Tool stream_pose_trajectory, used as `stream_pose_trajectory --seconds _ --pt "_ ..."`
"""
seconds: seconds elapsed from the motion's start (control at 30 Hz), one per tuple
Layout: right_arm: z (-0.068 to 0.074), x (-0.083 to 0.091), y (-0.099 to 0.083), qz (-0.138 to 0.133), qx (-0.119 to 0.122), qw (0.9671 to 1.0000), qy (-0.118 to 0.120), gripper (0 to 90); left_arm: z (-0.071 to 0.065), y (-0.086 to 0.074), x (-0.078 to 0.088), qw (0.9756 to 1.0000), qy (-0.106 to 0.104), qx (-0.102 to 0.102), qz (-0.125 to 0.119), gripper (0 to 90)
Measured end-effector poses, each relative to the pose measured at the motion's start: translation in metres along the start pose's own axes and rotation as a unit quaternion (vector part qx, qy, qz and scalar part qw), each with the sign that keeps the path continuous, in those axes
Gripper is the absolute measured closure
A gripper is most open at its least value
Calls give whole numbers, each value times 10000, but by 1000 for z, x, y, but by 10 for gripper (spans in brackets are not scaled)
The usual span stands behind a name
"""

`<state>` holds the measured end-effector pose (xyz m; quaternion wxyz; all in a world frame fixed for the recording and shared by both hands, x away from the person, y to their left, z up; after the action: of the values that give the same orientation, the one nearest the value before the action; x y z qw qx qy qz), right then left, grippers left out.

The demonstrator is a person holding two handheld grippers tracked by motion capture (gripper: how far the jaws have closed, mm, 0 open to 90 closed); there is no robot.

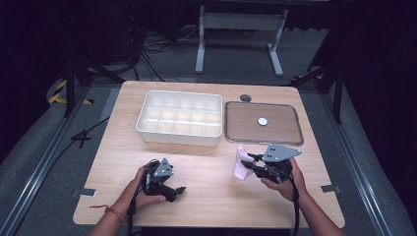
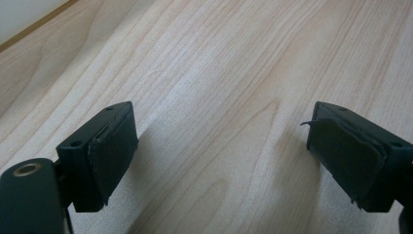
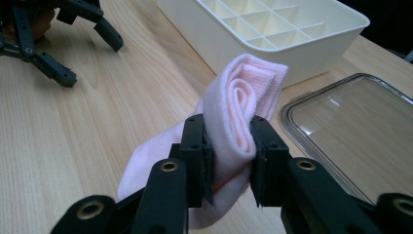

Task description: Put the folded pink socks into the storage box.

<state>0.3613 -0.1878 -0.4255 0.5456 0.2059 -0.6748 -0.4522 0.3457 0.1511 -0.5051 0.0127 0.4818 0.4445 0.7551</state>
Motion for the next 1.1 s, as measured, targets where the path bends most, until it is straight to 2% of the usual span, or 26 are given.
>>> stream_pose_trajectory --seconds 0.23,0.37,0.63,0.8,1.1 --pt "-7 5 6 -114 15 9999 -82 712 0 0 0 10000 -20 -5 -9 113" --pt "-9 7 11 -114 116 9998 -132 712 0 0 0 10000 -19 -3 -8 113" --pt "-14 5 17 -183 80 9996 -201 709 0 0 0 10000 -18 -6 -9 113" --pt "-16 8 26 -215 177 9993 -267 709 0 0 0 10000 -18 -3 -10 113" --pt "-26 -1 38 -257 220 9988 -357 709 0 0 0 10000 13 10 -4 114"
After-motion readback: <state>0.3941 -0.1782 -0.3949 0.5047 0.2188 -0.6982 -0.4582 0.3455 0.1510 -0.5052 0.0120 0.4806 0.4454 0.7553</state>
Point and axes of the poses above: each handheld gripper's, and its own axes: x roughly backward along the jaws, y roughly out of its top, z roughly to its left, the point moved 3 cm from there along -x, roughly forward along the jaws, and after that the axes turned 12 degrees about y, right-handed, at the moved point
